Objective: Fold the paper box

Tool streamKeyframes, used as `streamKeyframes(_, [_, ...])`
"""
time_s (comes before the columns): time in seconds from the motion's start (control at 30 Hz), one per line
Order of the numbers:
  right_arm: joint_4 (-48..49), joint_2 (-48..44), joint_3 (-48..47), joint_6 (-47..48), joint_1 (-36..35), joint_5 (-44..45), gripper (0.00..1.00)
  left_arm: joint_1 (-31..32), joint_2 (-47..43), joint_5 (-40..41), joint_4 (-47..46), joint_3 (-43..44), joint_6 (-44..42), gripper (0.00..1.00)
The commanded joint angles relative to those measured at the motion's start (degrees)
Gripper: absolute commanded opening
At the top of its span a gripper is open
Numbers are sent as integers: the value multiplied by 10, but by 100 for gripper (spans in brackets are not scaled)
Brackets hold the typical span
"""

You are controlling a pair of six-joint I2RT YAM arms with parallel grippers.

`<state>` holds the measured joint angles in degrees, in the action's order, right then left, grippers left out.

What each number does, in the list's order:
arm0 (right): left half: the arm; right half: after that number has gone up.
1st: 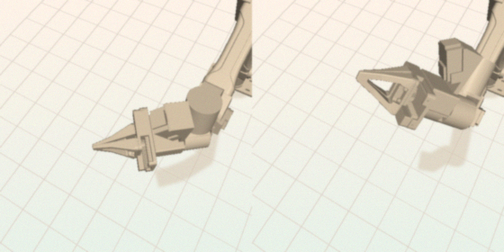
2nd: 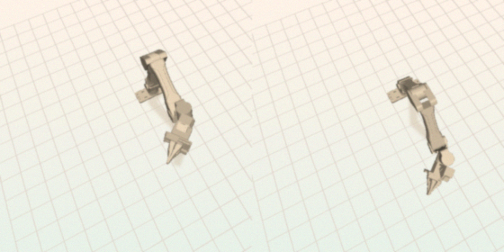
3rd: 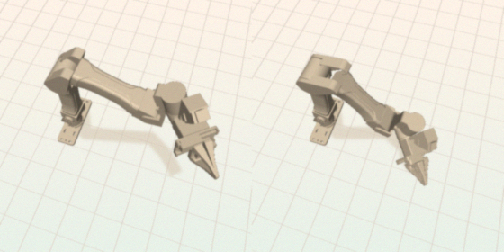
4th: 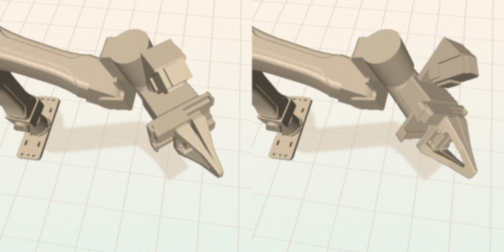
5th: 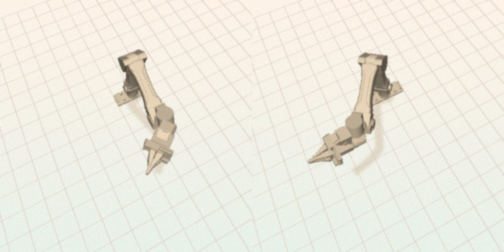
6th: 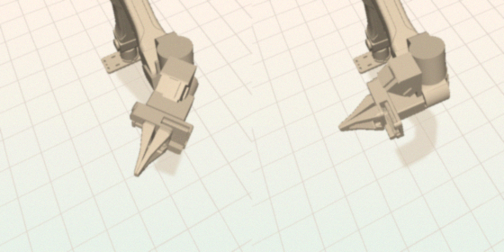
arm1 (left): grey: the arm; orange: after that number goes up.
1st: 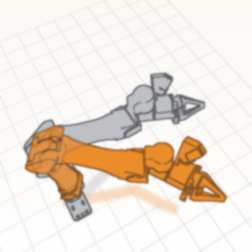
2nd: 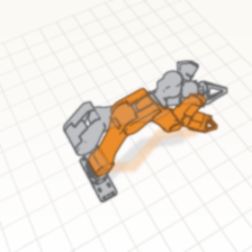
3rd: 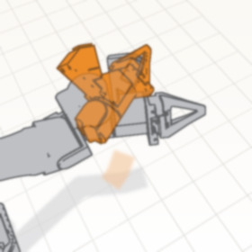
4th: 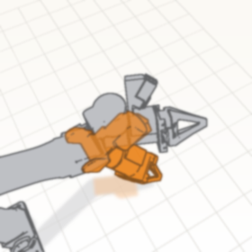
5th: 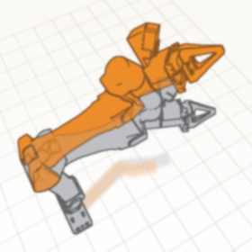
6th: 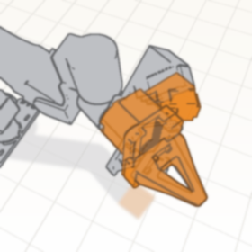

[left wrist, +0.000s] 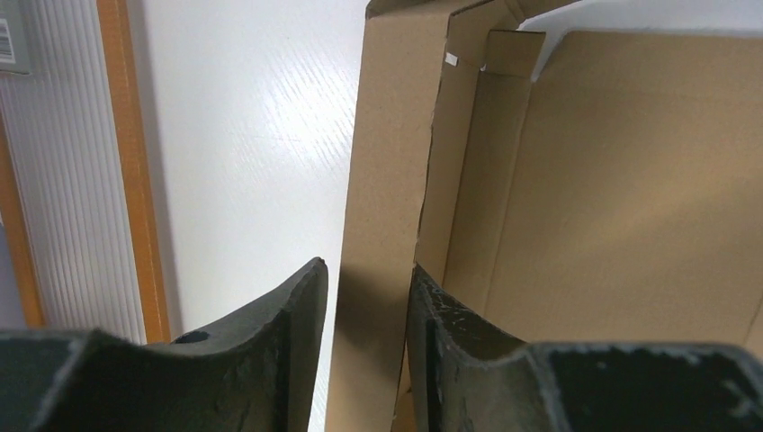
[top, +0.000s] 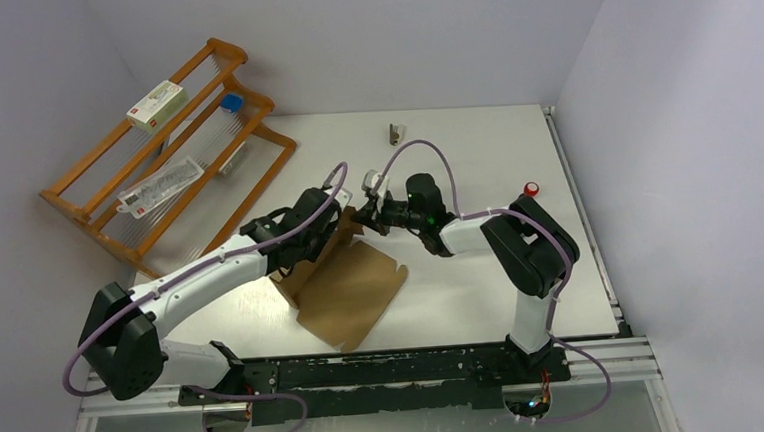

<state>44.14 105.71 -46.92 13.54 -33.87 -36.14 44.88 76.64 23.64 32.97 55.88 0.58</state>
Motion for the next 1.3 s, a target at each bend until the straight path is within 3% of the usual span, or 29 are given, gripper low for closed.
streamKeyframes(0.0, [30, -6, 10, -8, -4, 18, 2, 29, 8, 63, -5, 20, 28, 41])
streamKeyframes(0.23, [38, -3, 13, -20, -8, 33, 2, 93, 39, 243, 29, 33, 36, 41])
streamKeyframes(0.43, [35, 6, 8, -31, -9, 41, 2, 155, 71, 345, 70, 42, 62, 40])
streamKeyframes(0.8, [3, 21, -18, -27, -8, 41, 2, 194, 48, 337, 51, -1, 47, 33])
streamKeyframes(1.27, [7, 8, -15, -32, -6, 40, 2, 194, 109, 396, 56, -6, 45, 23])
